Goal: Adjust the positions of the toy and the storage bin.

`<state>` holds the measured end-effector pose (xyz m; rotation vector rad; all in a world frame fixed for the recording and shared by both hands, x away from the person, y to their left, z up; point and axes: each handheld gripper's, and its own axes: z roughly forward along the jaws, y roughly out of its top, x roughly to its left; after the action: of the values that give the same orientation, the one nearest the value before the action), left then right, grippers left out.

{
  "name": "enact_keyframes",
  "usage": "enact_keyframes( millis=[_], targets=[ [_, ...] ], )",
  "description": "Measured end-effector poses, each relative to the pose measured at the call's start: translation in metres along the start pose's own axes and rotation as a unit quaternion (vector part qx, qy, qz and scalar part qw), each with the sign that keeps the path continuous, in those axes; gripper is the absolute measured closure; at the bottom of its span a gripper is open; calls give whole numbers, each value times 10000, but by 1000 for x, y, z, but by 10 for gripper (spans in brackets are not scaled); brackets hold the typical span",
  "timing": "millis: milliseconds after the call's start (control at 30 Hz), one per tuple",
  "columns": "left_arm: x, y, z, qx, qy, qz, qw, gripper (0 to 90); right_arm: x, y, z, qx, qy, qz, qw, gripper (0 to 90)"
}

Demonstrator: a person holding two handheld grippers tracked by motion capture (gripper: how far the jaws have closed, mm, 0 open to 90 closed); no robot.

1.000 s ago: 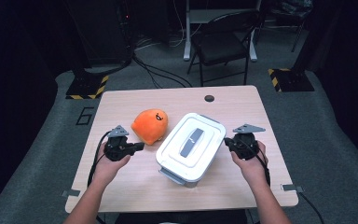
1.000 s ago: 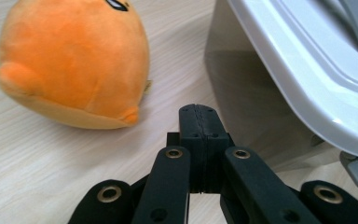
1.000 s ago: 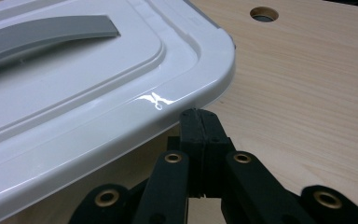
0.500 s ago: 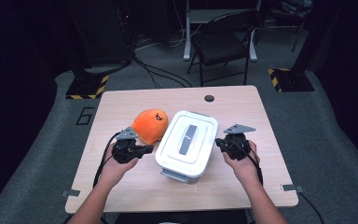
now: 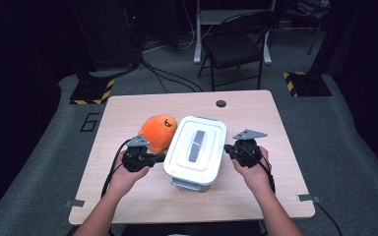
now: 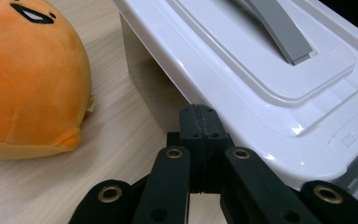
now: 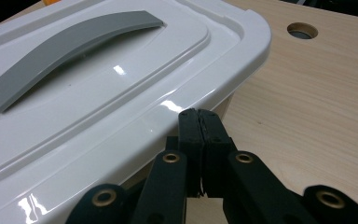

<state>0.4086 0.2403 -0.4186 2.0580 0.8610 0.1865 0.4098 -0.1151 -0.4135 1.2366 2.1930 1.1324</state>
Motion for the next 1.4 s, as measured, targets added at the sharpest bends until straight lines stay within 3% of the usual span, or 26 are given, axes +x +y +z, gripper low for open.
enact_keyframes(
  millis=[267, 533, 767, 1000, 1400],
  targets=[
    [-5, 2, 6, 34, -151, 23, 9999, 900, -5, -4, -3, -16, -8, 63, 10000, 856],
    [-19, 8, 23, 33, -393, 99, 9992, 900, -16, -6, -15, -87, -89, 244, 9996, 826],
    [-27, 12, 31, 49, -516, 136, 9986, 900, -19, 1, -24, -196, -176, 247, 9993, 801],
    [-35, 18, 43, 68, -687, 150, 9975, 900, -13, 12, -25, -209, -152, 124, 9996, 781],
    [-43, 22, 49, 102, -796, 259, 9964, 900, 1, 23, -18, -207, 149, 153, 9996, 720]
  ],
)
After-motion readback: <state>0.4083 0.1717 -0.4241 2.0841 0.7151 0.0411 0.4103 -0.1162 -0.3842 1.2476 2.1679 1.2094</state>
